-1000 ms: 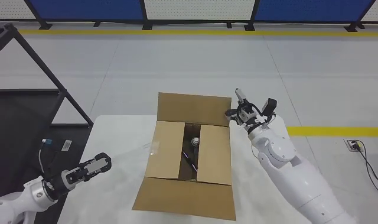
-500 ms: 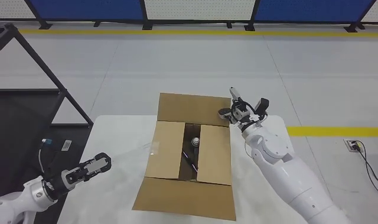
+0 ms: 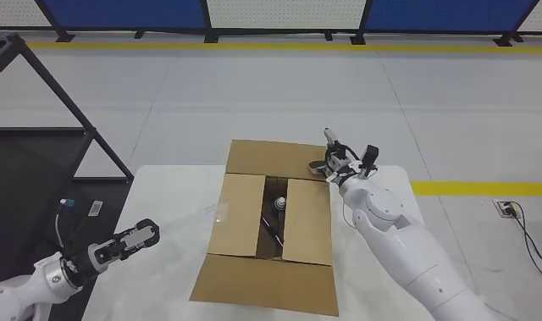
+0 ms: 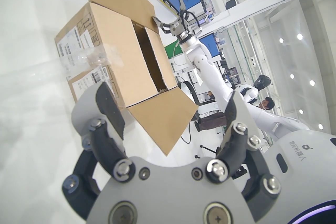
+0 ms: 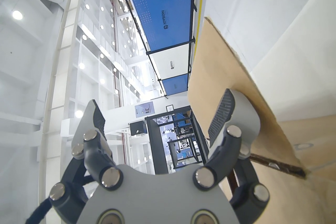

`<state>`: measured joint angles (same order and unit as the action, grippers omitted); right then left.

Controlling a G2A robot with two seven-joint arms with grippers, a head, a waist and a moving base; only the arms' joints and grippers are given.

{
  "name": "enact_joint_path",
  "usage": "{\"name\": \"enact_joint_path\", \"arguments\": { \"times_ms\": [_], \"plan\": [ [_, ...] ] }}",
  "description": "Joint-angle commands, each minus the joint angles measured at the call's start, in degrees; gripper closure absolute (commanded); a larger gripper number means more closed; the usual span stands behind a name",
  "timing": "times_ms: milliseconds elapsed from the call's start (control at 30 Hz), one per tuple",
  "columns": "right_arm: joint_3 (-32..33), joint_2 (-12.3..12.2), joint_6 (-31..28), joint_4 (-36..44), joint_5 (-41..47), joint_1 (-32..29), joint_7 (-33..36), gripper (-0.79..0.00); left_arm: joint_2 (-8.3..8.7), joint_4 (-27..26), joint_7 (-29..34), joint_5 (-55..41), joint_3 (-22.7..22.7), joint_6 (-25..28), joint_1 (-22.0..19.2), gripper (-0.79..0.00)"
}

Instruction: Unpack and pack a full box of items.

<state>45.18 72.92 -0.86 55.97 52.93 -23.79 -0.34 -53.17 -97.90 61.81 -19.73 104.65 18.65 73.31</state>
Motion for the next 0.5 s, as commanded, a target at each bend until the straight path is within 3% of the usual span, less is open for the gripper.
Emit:
{"name": "enact_joint_path", "arguments": {
  "times_ms": [0, 467],
  "plan": [
    [-0.2, 0.7, 0.7, -1.5, 0.4, 0.6, -1.4, -0.785, 0.00, 0.0, 0.0, 0.0, 0.0, 0.0, 0.0, -0.785],
    [-1.2, 4.5, 4.8, -9.1, -1.7, 4.3, 1.0, -0.785, 0.00, 0.0, 0.0, 0.0, 0.0, 0.0, 0.0, -0.785]
  ]
}}
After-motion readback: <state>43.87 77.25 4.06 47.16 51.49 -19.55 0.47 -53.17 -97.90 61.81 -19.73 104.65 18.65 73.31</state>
